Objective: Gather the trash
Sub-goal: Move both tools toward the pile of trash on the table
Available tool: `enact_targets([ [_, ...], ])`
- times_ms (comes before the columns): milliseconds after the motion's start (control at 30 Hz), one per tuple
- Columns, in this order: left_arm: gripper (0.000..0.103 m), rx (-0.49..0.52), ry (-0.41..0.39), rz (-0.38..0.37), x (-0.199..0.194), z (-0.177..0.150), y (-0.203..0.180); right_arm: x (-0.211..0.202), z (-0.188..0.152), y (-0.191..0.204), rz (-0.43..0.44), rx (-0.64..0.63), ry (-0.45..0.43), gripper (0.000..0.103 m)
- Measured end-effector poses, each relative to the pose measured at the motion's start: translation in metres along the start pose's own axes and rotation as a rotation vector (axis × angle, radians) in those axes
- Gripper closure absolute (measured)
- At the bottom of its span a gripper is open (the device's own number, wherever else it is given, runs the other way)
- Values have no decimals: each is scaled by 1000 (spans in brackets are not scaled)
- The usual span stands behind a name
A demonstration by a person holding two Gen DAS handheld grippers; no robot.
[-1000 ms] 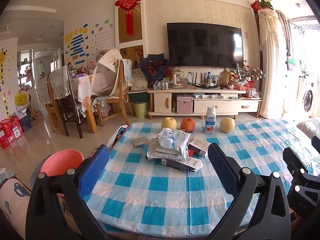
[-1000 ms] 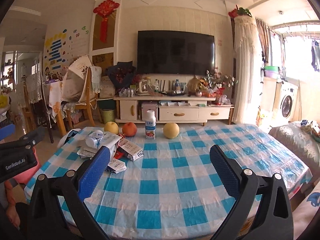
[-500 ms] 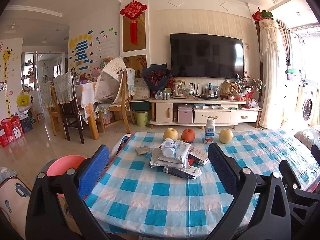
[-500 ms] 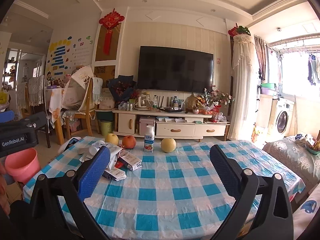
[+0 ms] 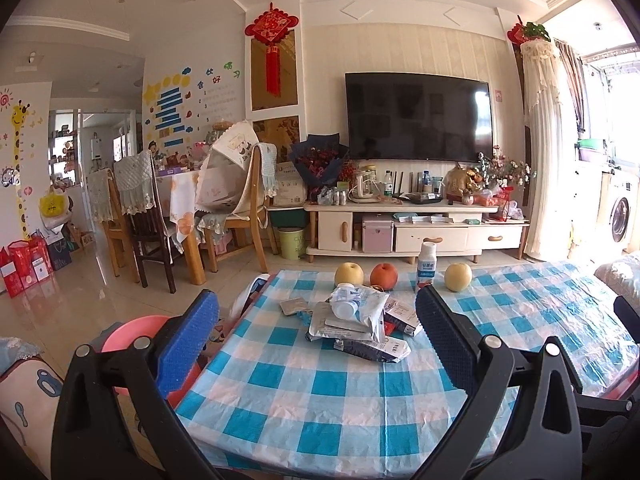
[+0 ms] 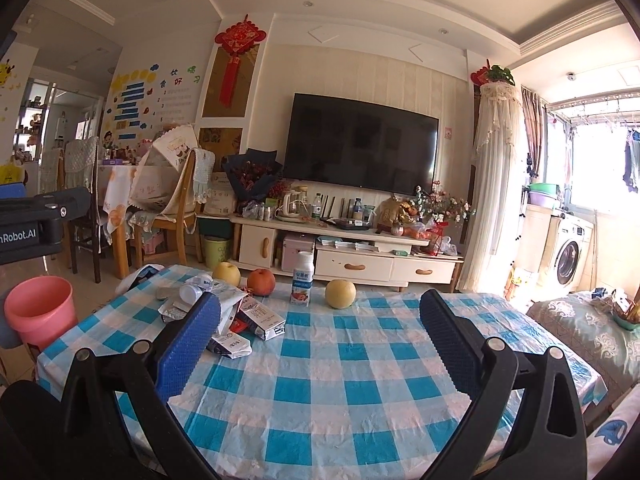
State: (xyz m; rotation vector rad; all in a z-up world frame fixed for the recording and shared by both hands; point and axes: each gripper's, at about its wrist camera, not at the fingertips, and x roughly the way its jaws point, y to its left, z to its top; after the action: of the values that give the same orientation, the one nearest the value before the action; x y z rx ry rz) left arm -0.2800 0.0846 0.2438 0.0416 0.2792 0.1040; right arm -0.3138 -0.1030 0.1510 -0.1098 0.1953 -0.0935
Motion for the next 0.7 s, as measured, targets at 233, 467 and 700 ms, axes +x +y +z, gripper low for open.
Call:
enact_targets([
  [233,3,1,11,11,5,-2,-1,6,-3,0,13,6,36,4],
  [467,3,10,24,12,13,-5,-3,13,-4,-3,10,8,86,4],
  [700,3,23,49,17,22,-12,-7,18,-7,-3,11,7,110,4],
])
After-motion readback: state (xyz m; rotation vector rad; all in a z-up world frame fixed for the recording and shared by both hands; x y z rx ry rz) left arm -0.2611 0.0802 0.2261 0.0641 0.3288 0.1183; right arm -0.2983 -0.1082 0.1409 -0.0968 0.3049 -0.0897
